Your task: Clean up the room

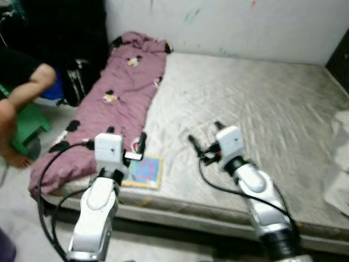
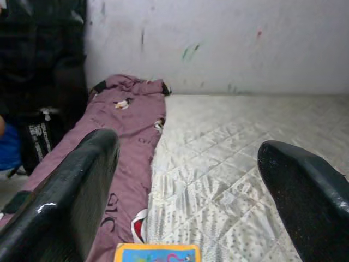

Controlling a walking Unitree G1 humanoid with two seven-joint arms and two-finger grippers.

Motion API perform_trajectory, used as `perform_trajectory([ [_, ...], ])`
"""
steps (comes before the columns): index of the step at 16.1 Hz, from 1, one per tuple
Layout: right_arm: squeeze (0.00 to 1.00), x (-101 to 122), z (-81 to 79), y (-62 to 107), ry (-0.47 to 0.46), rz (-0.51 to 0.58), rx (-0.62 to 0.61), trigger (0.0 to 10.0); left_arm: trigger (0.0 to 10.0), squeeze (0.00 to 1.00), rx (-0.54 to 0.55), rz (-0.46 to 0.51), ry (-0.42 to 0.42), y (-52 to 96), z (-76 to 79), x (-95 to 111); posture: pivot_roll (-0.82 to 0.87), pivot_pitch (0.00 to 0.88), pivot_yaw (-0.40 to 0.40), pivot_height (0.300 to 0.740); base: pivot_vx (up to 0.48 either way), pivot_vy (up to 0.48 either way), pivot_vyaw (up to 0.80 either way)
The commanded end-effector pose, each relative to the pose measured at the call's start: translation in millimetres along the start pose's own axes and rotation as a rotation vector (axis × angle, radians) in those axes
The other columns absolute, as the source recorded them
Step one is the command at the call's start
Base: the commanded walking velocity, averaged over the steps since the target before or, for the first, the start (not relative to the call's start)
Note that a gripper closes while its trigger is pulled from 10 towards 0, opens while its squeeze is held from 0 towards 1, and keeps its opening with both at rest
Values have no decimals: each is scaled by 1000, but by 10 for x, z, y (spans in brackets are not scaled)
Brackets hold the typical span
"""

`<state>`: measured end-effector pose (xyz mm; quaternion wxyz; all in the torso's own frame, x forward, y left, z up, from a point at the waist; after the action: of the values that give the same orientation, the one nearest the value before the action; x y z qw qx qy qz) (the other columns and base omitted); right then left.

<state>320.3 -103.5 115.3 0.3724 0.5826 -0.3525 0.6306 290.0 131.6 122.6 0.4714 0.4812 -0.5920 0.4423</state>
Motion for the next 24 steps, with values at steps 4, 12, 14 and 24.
perform_trajectory([
  [4,0,19,17,-6,7,5,0,10000,10000,0,7,11,-8,-11,-21,35,-32,0,5,740,0,0,0],
  [12,0,14,32,-32,10,6,-3,10000,10000,0,3,24,-23,-42,-12,51,-32,0,4,740,0,0,0],
  [14,0,12,39,-36,8,4,-5,10000,10000,0,5,25,-18,-46,-11,51,-33,0,4,740,0,0,-319],
  [24,0,1,49,-54,3,4,-13,10000,10000,0,-8,46,-2,-73,-5,85,-33,0,5,740,0,0,-583],
])
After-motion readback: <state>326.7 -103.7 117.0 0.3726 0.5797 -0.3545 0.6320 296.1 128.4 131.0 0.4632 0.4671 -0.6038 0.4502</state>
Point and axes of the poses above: a point about 5 cm out from each wrist's last joint towards the gripper, its own y axis pointing back from the gripper into the wrist, its own x axis along the axis of the wrist's last joint, z = x × y, the point moved 3 cm from there along -y, pointing out of the wrist towards the gripper, and after that the axes turned 8 degrees about -y, right-handed, at the moved point
